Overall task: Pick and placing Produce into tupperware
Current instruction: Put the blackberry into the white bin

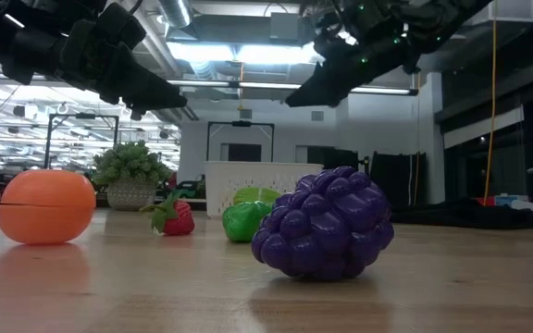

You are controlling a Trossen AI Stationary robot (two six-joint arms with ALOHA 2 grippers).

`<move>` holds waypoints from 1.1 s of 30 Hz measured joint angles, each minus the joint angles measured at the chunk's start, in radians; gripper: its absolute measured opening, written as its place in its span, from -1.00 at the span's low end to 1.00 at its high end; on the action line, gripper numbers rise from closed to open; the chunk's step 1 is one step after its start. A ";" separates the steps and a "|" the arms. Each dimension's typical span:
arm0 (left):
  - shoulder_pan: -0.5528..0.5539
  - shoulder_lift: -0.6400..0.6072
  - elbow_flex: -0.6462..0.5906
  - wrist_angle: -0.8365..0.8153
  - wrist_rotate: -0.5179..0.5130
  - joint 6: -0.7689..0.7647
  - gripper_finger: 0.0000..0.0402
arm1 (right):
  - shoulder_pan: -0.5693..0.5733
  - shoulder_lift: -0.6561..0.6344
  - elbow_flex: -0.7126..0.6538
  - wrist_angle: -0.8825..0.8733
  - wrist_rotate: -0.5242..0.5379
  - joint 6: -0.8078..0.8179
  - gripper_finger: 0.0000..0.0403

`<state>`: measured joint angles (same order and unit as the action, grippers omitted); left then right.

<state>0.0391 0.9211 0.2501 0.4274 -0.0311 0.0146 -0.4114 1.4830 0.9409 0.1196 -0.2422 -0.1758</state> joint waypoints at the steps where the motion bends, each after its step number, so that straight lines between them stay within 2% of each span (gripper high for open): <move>1: 0.000 0.000 0.000 0.000 0.000 0.008 -0.08 | -0.005 0.003 0.000 -0.001 -0.021 -0.010 -0.51; 5: 0.000 0.000 0.000 0.000 0.000 0.023 -0.08 | -0.017 0.004 0.000 -0.018 -0.070 -0.035 -0.51; 16: 0.000 0.000 0.000 0.000 0.000 0.024 -0.08 | -0.022 0.009 0.021 -0.185 -0.077 -0.041 -0.51; 21: 0.000 0.000 0.000 0.000 0.000 0.024 -0.08 | -0.022 0.065 0.146 -0.331 -0.077 -0.072 -0.51; 27: 0.000 0.000 0.000 -0.012 0.000 0.024 -0.08 | -0.023 0.207 0.354 -0.558 -0.077 -0.140 -0.51; 33: 0.000 0.000 0.000 -0.032 0.000 0.024 -0.08 | -0.024 0.323 0.498 -0.624 -0.076 -0.175 -0.51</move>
<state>0.0391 0.9211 0.2501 0.3952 -0.0311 0.0383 -0.4358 1.8059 1.4388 -0.5049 -0.3185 -0.3504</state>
